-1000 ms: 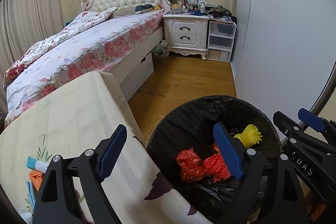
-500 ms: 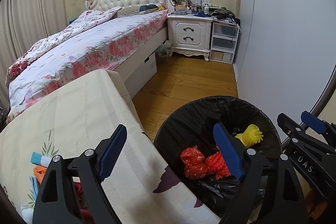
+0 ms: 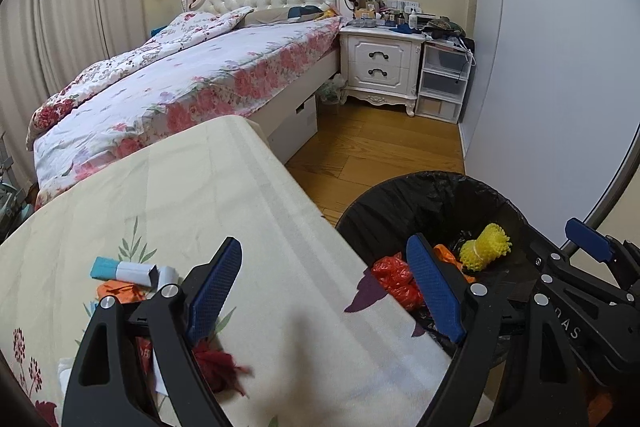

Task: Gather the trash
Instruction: 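Move both tools back over the table toward the remaining items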

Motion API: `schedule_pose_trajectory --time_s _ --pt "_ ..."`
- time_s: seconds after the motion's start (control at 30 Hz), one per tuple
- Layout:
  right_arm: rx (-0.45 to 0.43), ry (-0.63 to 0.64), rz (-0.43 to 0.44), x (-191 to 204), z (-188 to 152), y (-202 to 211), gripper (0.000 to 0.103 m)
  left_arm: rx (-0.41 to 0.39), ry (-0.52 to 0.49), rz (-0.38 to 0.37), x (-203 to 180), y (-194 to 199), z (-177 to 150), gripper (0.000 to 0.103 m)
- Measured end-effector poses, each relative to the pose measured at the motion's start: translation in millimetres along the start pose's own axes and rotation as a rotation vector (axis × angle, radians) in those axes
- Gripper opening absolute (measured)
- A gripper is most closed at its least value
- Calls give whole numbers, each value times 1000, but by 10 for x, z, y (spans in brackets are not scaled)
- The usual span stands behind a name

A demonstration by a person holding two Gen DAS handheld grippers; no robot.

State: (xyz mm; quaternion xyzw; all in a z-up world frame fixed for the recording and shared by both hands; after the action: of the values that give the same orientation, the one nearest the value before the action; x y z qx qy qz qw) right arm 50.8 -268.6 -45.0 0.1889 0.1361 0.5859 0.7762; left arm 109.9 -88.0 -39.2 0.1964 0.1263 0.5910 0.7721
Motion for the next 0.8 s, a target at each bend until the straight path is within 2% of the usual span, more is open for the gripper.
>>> schedule_pose_trajectory --time_s 0.8 --pt "11 125 225 983 -166 495 62 25 105 200 1153 855 -371 82"
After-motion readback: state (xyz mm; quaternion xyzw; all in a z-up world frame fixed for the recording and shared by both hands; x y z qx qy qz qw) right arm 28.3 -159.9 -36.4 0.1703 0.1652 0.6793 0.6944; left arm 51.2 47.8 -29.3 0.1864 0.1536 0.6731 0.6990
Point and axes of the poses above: each gripper's, at about its wrist camera, not at the fingertips, and y roughly against the way its jaws point, x to its left, z to its top, the point moved 2 cm from there along -y, roughly the way its jaws point, and after that the axes turned 15 degrees about -x, right-handed, at the moved point
